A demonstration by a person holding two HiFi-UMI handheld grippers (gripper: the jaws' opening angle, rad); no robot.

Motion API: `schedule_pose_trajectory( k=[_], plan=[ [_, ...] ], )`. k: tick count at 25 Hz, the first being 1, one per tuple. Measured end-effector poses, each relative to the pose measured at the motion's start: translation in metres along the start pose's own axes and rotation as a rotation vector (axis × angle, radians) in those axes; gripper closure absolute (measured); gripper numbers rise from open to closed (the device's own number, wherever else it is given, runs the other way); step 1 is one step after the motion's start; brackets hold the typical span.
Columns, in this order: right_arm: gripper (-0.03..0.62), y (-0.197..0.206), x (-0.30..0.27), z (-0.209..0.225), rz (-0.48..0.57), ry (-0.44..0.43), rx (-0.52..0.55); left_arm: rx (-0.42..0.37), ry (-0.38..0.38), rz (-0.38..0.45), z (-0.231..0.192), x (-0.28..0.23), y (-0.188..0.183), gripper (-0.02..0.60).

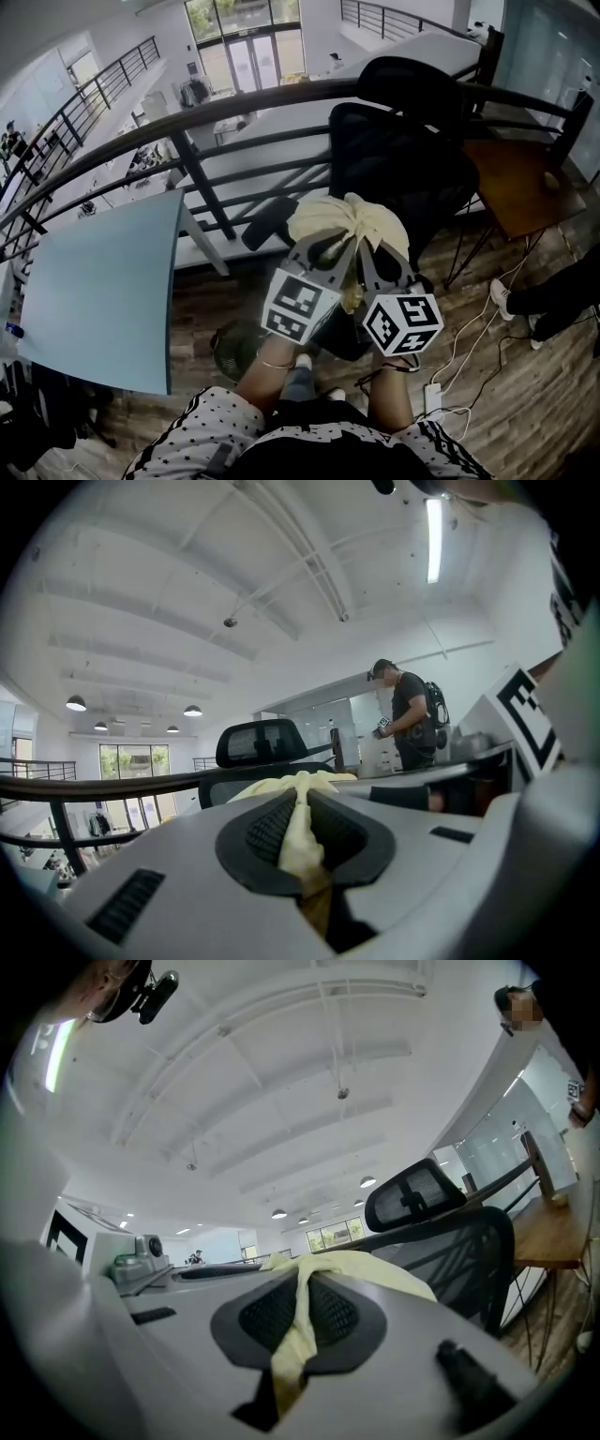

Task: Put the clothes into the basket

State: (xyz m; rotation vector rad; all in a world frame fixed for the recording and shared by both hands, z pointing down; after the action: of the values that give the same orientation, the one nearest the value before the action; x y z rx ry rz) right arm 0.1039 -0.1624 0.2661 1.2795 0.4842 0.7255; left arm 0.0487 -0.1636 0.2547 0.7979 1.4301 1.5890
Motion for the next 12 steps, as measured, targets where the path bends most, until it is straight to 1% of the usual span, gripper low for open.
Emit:
schedule_pose_trajectory(
  k=[7, 12],
  plan=[
    [0.556, 0.000, 0.001, -0.020, 0.001, -0.035, 0.015, 0.003, -0.030, 0.011, -0.005, 0.021, -0.001, 0.541],
    [0.557, -0.008, 0.005, -0.033, 0.014, -0.055, 0.030, -0.005, -0.054, 0.028, -0.006, 0.035, -0.012, 0.541]
  ],
)
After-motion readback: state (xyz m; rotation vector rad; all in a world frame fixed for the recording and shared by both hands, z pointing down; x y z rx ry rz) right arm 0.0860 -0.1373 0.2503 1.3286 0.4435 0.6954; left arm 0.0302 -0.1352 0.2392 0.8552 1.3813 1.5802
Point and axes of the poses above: the fingertips, and each gripper's own axes: x backward along the fingers, z to its right, y out of its underside, the point moved 3 cm from there along x, backward along the fingers, and after that the axes turned 12 degrees about -y, right-handed, at the moved point
